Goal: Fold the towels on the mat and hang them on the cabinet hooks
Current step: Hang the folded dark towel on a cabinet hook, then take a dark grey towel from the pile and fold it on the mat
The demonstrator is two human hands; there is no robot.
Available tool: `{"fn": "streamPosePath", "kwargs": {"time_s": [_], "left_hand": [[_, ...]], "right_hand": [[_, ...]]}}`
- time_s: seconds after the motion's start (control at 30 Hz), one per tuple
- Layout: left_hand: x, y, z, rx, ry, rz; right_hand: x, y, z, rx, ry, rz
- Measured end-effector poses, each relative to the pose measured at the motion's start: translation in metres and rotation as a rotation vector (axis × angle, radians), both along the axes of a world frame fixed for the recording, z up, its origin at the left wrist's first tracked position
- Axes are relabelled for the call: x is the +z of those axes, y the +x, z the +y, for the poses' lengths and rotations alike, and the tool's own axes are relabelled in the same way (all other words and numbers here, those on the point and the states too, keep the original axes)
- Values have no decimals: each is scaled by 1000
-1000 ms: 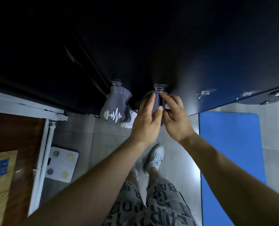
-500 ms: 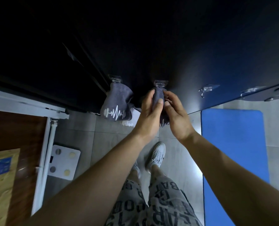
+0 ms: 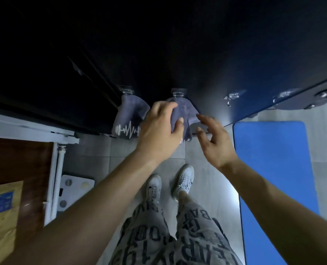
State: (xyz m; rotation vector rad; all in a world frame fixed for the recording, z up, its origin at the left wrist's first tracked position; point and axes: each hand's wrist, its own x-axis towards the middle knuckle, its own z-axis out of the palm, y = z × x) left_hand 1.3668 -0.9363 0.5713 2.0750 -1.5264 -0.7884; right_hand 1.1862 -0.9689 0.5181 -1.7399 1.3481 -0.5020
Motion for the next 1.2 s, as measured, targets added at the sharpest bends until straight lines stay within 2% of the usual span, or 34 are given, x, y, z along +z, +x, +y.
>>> {"fn": "streamPosePath", "kwargs": {"time_s": [0.13,0.2,0.27,0.37,0.6,0.7,0.97,1.2], "left_hand": [[16,-7,-2,-347,-132,-219],[24,-20,-6,-555,-115,-274],[28,-40,-9,-724,-66,-320],[24,-71,-8,-861,-46,-357],[4,-181,4,-1224,7,-473],[-1,-243,16,-1401,28,-502],[-2,-445,71,-1760,-103,-531],[-14,-653,120,-1953,-144,-603]], "right_hand": [[-6,-30,27,-12,-126,233],[-11,-47,48,-50,-125,347],[-10,-64,74,-103,-83,447],[-7,-93,121,-235,-25,562],[0,-164,249,-625,180,712],[3,-193,301,-814,254,730],[2,-286,386,-1272,382,693],[-23,-429,409,-1480,435,591]]}}
